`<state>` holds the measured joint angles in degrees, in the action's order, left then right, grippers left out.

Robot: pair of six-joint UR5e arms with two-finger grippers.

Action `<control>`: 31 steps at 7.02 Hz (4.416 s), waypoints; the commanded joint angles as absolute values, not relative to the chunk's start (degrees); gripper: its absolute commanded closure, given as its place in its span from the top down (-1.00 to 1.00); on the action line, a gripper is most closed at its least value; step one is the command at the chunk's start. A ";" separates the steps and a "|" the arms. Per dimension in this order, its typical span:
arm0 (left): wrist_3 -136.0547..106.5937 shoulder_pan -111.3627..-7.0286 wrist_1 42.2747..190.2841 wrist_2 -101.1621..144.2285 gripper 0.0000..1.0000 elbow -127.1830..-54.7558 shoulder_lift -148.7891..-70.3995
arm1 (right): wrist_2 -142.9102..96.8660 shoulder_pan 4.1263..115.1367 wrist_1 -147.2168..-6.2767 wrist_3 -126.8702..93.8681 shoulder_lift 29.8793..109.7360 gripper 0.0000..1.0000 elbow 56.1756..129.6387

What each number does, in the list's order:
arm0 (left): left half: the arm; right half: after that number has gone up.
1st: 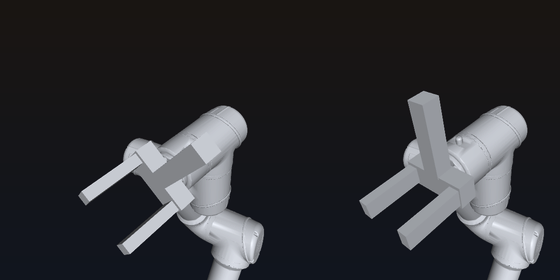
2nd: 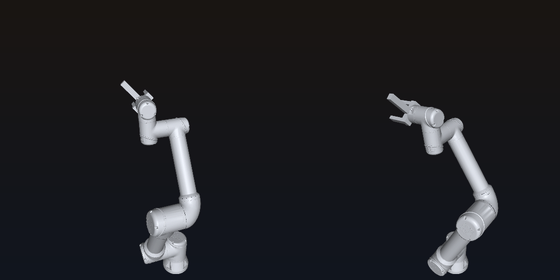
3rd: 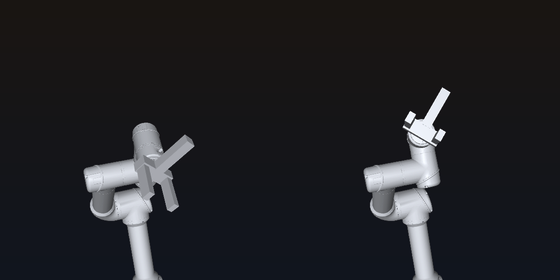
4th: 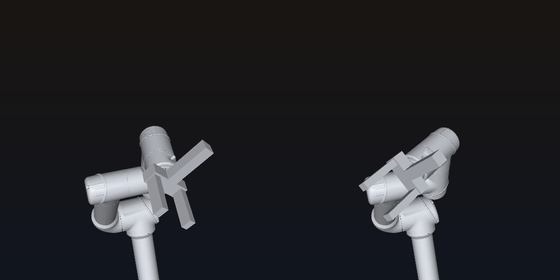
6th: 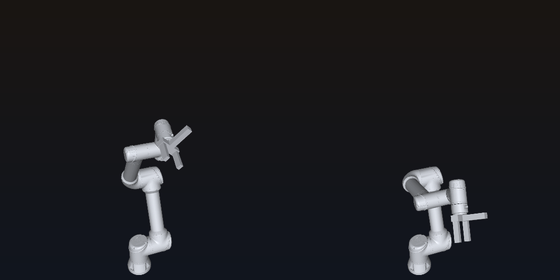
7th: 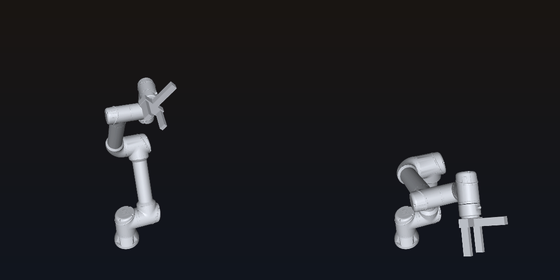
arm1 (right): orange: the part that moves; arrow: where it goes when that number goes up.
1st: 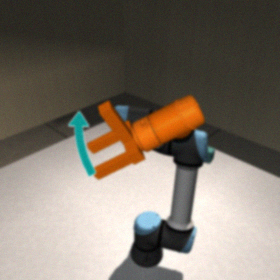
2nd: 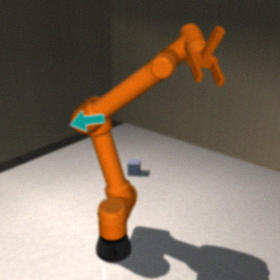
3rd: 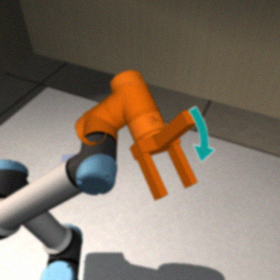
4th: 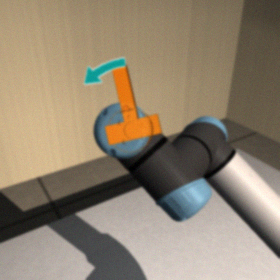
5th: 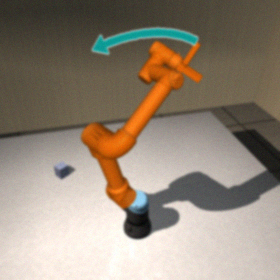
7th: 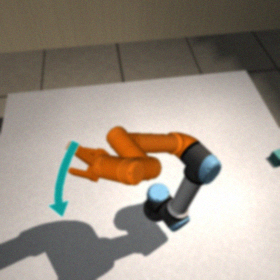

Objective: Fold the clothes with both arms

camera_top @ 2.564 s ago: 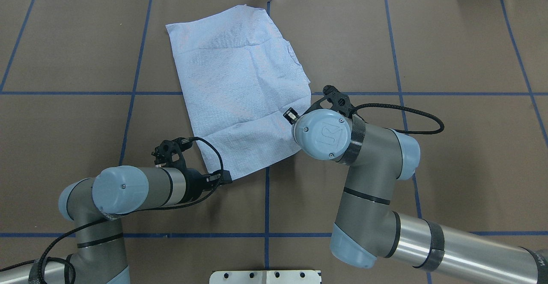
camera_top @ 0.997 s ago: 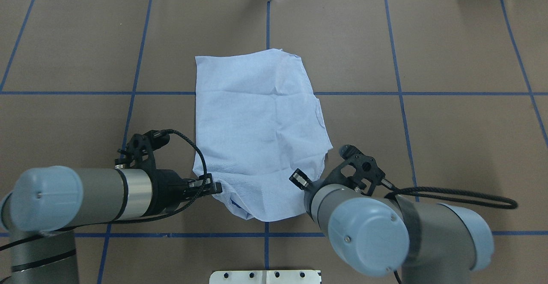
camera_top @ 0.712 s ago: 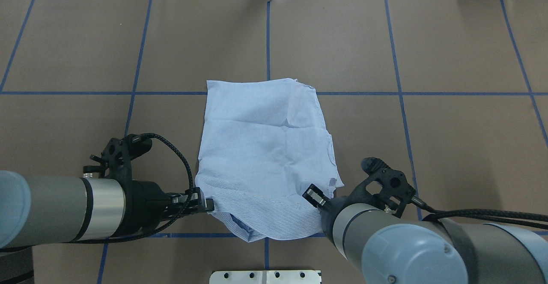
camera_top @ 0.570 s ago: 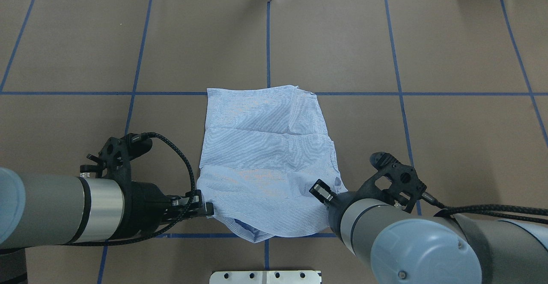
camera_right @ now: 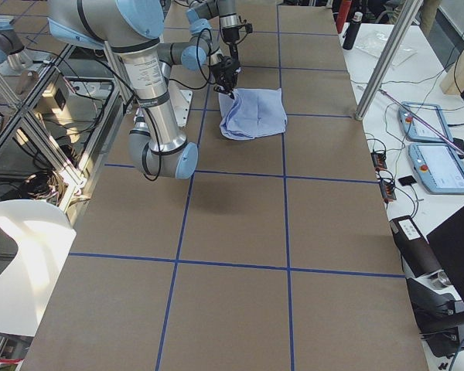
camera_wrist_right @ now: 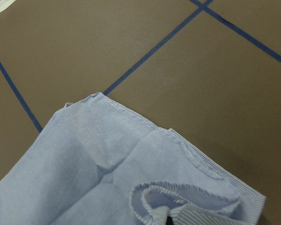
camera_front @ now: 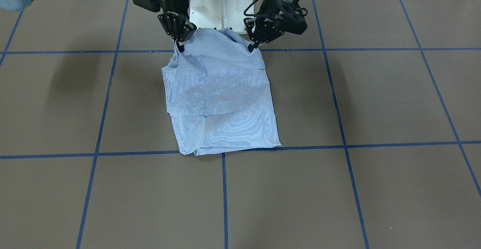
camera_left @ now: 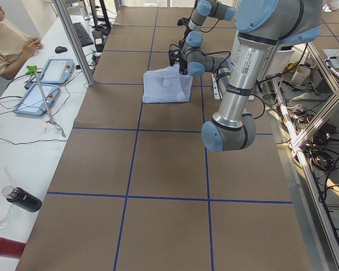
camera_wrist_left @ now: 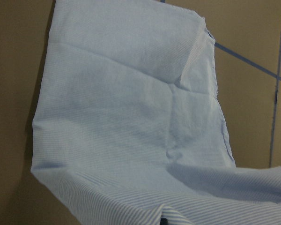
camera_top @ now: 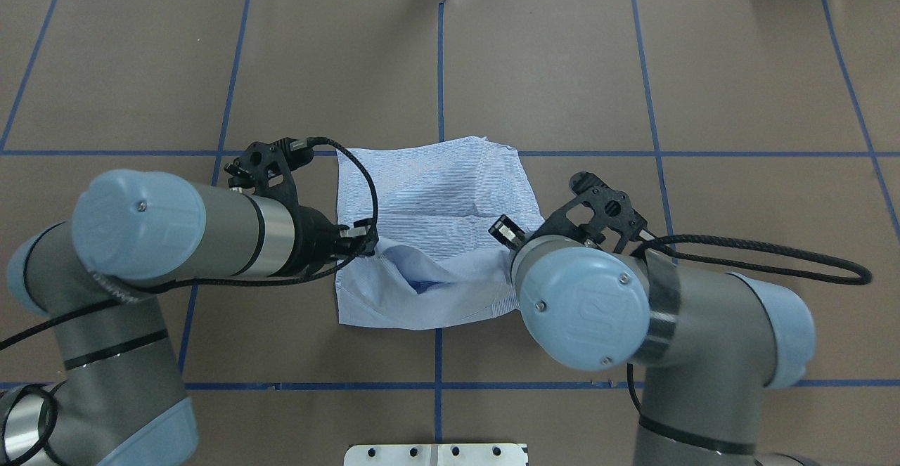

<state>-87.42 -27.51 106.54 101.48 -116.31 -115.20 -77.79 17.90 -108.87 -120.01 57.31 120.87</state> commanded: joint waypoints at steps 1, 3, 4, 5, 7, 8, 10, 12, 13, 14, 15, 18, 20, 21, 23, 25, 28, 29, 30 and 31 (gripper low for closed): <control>-81.75 -31.19 106.96 99.24 -1.00 -107.89 -119.15 | -77.78 22.48 -98.05 -116.91 56.34 -1.00 109.99; -79.47 -32.69 108.70 98.97 -1.00 -99.70 -123.21 | -79.00 25.65 -97.12 -114.09 52.94 -1.00 103.75; -78.32 -33.74 112.81 98.96 -1.00 -95.14 -124.35 | -80.06 27.23 -97.03 -112.86 50.21 -1.00 100.06; -76.92 -34.62 115.37 98.96 -1.00 -90.40 -126.02 | -81.29 28.81 -97.03 -112.07 48.62 -1.00 97.24; -74.38 -35.68 117.68 97.74 -1.00 -85.71 -127.26 | -82.09 30.75 -89.80 -108.91 46.76 -1.00 89.69; -73.75 -36.03 117.77 97.73 -1.00 -85.00 -127.27 | -82.09 31.46 -85.39 -106.55 45.71 -1.00 84.95; -71.98 -36.30 118.82 97.73 -1.00 -83.24 -127.18 | -84.45 32.69 -84.64 -103.11 44.56 -0.22 82.97; -69.46 -36.56 123.29 97.65 0.22 -79.56 -127.00 | -85.86 33.04 -84.64 -99.78 44.38 0.99 82.00; -62.73 -37.35 123.48 97.73 0.99 -79.63 -126.83 | -88.31 34.44 -84.64 -97.23 43.86 1.00 82.00; -58.66 -39.79 123.40 100.17 1.00 -80.32 -126.57 | -95.90 37.59 -85.42 -94.25 43.07 1.00 82.26; -54.36 -42.42 122.88 105.94 1.00 -82.16 -125.26 | -100.85 40.66 -85.78 -90.48 43.15 1.00 83.05; -37.06 -49.73 118.24 113.38 1.00 -94.88 -113.85 | -111.15 50.77 -93.06 -70.74 58.97 1.00 101.25; -25.71 -55.78 115.75 116.43 1.00 -100.09 -106.30 | -118.79 59.98 -94.31 -52.83 73.67 1.00 110.62; -19.92 -59.55 115.84 118.28 1.00 -100.72 -103.74 | -121.61 65.95 -93.96 -40.73 80.27 1.00 111.35; -17.23 -61.43 115.84 118.56 1.00 -100.81 -102.05 | -127.24 78.34 -93.87 -16.90 91.61 1.00 111.18; -17.14 -67.46 116.54 124.33 1.00 -101.25 -97.93 | -129.37 88.02 -93.78 0.28 100.60 1.00 111.27; -14.09 -80.03 114.45 132.36 1.00 -101.17 -88.19 | -130.78 91.76 -93.69 4.84 106.79 1.00 111.10; -3.97 -82.85 113.22 132.45 1.00 -100.21 -85.20 | -130.78 91.76 -93.69 4.75 106.61 1.00 111.09; 1.61 -84.19 107.98 132.45 1.00 -100.28 -83.34 | -130.78 91.76 -93.69 4.57 106.61 1.00 111.09; 4.11 -84.20 100.27 132.02 1.00 -100.20 -83.15 | -130.78 91.76 -93.69 4.57 106.61 1.00 111.09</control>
<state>-0.77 -83.27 108.00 132.29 -100.35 -84.38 -130.75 91.72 -93.70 4.62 106.57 111.12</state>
